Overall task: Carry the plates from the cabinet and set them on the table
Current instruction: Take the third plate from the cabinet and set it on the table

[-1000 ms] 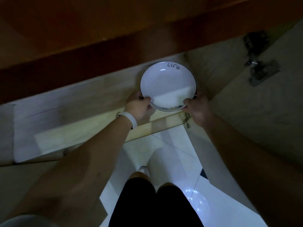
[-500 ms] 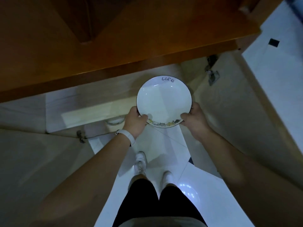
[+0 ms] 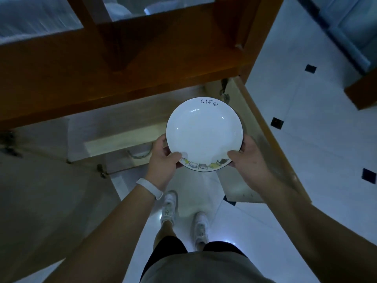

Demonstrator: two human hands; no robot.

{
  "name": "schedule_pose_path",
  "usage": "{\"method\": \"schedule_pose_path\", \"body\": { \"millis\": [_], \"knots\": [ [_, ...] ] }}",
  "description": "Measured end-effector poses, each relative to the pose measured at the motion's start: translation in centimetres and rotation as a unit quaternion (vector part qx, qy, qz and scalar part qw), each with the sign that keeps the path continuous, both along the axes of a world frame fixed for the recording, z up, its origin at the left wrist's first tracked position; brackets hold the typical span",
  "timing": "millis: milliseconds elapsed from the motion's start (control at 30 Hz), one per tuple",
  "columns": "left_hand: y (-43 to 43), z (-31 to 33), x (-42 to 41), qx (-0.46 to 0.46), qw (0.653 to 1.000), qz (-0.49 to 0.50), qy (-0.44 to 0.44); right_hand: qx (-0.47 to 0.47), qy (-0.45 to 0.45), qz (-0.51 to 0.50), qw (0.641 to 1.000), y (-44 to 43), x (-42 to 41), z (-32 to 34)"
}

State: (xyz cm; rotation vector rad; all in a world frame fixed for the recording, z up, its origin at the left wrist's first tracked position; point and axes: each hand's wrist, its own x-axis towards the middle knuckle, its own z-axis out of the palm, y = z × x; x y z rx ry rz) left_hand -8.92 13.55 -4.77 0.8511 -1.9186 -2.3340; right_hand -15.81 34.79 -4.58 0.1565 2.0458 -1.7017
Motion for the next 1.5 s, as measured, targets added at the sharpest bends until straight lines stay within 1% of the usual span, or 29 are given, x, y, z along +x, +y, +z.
{"method": "schedule_pose_path", "body": {
  "millis": [133,267,367,567,767,900,1033,1167,1367,1500],
  "knots": [
    [1.4,2.9,0.7,0.016,0.999,-0.002,0.030,0.015,0.039,0.008,0.999,1.8,1.5,4.0],
    [2.0,4.9,0.3,0.041,0.998,-0.016,0.055,-0.020,0.074,-0.010,0.997,2.4,2.2,7.7],
    [2.2,6.5,-0.8,0.066,0.994,-0.043,0.073,-0.025,0.078,-0.068,0.994,2.8,2.3,9.3],
    [3.1,9.8,-3.7,0.090,0.979,-0.133,0.126,-0.036,0.105,-0.170,0.979,4.1,3.0,12.0],
    [5.8,11.6,-6.8,0.087,0.954,-0.252,0.139,-0.047,0.118,-0.309,0.942,5.7,4.8,13.2],
    [8.0,11.6,-7.8,0.097,0.927,-0.330,0.148,-0.046,0.126,-0.383,0.914,7.0,7.0,13.2],
    [10.8,11.1,-7.5,0.139,0.890,-0.407,0.153,-0.035,0.138,-0.437,0.888,8.5,10.4,13.0],
    [14.2,11.0,-5.8,0.148,0.846,-0.489,0.154,-0.031,0.136,-0.526,0.839,9.8,15.2,12.5],
    [20.1,12.2,-0.4,0.168,0.777,-0.585,0.161,-0.012,0.156,-0.613,0.774,12.1,23.8,13.2],
    [23.8,12.9,4.7,0.170,0.746,-0.625,0.157,-0.004,0.168,-0.657,0.735,13.9,30.2,13.6]
  ]
}}
